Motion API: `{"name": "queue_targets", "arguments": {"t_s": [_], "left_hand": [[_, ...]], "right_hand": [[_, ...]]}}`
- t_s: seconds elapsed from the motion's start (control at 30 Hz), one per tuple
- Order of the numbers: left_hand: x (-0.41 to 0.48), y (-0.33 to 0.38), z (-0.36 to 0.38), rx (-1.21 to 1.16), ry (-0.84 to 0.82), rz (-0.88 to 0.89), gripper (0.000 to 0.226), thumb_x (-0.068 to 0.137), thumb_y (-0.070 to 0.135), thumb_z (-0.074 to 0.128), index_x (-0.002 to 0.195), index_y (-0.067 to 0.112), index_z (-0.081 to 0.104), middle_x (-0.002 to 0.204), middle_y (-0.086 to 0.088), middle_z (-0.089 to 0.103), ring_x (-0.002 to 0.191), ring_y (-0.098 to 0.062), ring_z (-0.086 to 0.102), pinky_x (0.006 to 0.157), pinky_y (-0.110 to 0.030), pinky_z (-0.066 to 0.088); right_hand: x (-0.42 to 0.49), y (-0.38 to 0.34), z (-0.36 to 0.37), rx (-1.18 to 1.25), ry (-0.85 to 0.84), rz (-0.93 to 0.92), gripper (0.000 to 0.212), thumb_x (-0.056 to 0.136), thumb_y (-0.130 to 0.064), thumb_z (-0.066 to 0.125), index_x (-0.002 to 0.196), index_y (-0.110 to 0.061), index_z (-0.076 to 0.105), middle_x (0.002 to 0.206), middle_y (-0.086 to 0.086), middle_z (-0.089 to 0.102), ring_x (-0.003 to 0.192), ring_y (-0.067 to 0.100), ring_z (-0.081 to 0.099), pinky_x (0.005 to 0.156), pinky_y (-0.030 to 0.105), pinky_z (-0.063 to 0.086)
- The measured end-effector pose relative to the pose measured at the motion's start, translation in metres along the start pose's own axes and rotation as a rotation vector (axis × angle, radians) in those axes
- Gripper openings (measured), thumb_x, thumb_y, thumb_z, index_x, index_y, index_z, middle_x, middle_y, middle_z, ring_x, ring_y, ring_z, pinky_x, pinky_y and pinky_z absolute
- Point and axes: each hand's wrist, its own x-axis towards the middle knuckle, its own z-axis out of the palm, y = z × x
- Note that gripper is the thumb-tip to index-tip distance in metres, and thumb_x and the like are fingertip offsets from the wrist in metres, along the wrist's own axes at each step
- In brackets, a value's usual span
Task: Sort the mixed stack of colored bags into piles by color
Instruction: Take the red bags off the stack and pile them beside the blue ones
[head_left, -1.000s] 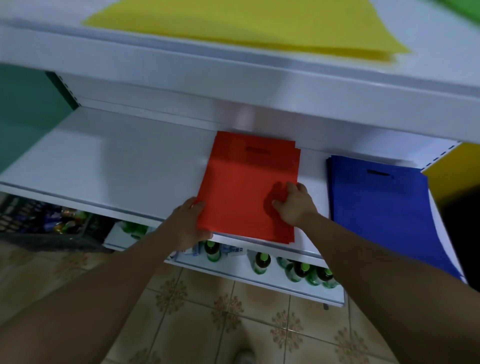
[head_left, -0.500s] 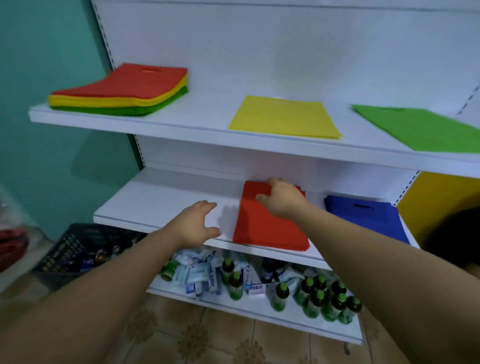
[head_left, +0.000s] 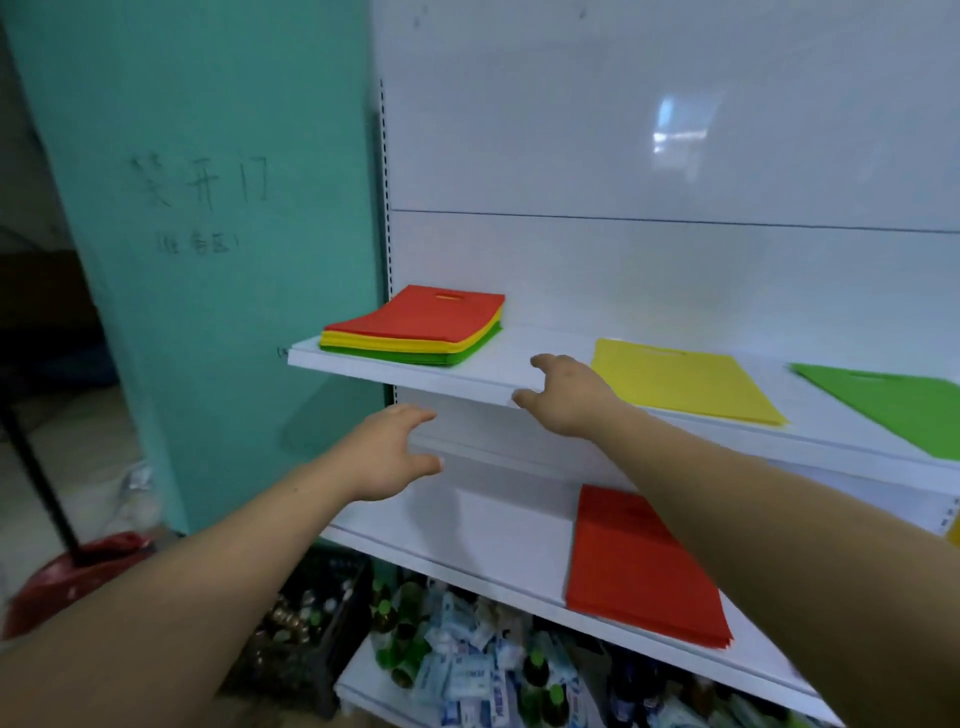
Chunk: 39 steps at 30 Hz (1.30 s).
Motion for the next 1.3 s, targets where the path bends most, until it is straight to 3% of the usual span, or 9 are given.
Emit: {"name": "queue_targets", "arguments": {"t_s": [0.2, 0.7, 0.97, 1.07, 1.13, 1.2, 1.3], "left_hand": [[0.050, -0.027, -0.027, 0.024, 0.092, -0.031, 0.068, 0.084, 0.037, 0.067, 0.143, 0.017, 0.039, 0.150, -0.002, 0.034, 0.137, -0.017, 0.032, 0.112, -0.028, 0.024], [0.217, -0.088, -0.047, 0.128, 0.126, -0.194, 0.067, 0.087, 0.046, 0.060, 0.143, 0.017, 0.039, 0.150, -0.003, 0.035, 0.137, -0.019, 0.033, 0.113, -0.032, 0.026], [0.278, -0.130, -0.053, 0.096, 0.137, -0.229, 0.062, 0.091, 0.050, 0.053, 0.141, 0.016, 0.041, 0.147, -0.003, 0.041, 0.133, -0.020, 0.040, 0.107, -0.029, 0.030], [0.294, -0.146, -0.052, 0.173, 0.041, -0.251, 0.068, 0.089, 0.061, 0.044, 0.145, 0.023, 0.035, 0.154, -0.002, 0.030, 0.140, -0.021, 0.029, 0.115, -0.038, 0.023], [0.302, -0.155, -0.052, 0.221, -0.028, -0.262, 0.071, 0.085, 0.070, 0.041, 0.143, 0.029, 0.037, 0.152, 0.003, 0.033, 0.139, -0.020, 0.030, 0.115, -0.044, 0.022], [0.309, -0.160, -0.055, 0.166, -0.048, -0.239, 0.067, 0.083, 0.071, 0.043, 0.135, 0.030, 0.049, 0.143, 0.005, 0.047, 0.129, -0.019, 0.044, 0.109, -0.041, 0.033], [0.320, -0.164, -0.060, 0.097, -0.033, -0.162, 0.046, 0.087, 0.059, 0.051, 0.118, 0.027, 0.063, 0.122, 0.003, 0.063, 0.107, -0.018, 0.058, 0.097, -0.038, 0.045]], "right_hand": [[0.067, -0.009, 0.000, 0.013, 0.013, -0.039, 0.063, 0.095, -0.045, 0.048, 0.147, -0.014, 0.031, 0.147, 0.010, 0.039, 0.133, 0.027, 0.038, 0.105, 0.036, 0.034], [0.266, 0.009, 0.056, 0.039, -0.074, -0.082, 0.058, 0.095, -0.046, 0.049, 0.136, -0.005, 0.041, 0.140, 0.015, 0.046, 0.127, 0.031, 0.044, 0.100, 0.035, 0.037], [0.329, 0.007, 0.091, 0.151, -0.033, 0.122, 0.061, 0.094, -0.051, 0.047, 0.128, -0.001, 0.043, 0.131, 0.020, 0.053, 0.121, 0.033, 0.050, 0.095, 0.034, 0.040], [0.342, 0.004, 0.099, 0.188, -0.008, 0.201, 0.065, 0.091, -0.053, 0.052, 0.130, -0.001, 0.042, 0.132, 0.018, 0.053, 0.122, 0.033, 0.050, 0.095, 0.034, 0.040], [0.348, 0.004, 0.102, 0.235, 0.010, 0.254, 0.064, 0.087, -0.048, 0.063, 0.128, -0.004, 0.043, 0.129, 0.015, 0.055, 0.120, 0.033, 0.052, 0.094, 0.034, 0.041], [0.353, 0.005, 0.102, 0.317, 0.026, 0.311, 0.060, 0.082, -0.034, 0.072, 0.126, -0.005, 0.044, 0.126, 0.014, 0.058, 0.116, 0.032, 0.054, 0.096, 0.035, 0.045], [0.356, 0.005, 0.094, 0.331, 0.060, 0.352, 0.050, 0.081, -0.015, 0.067, 0.125, -0.004, 0.046, 0.121, 0.017, 0.060, 0.110, 0.033, 0.058, 0.094, 0.039, 0.048]]}}
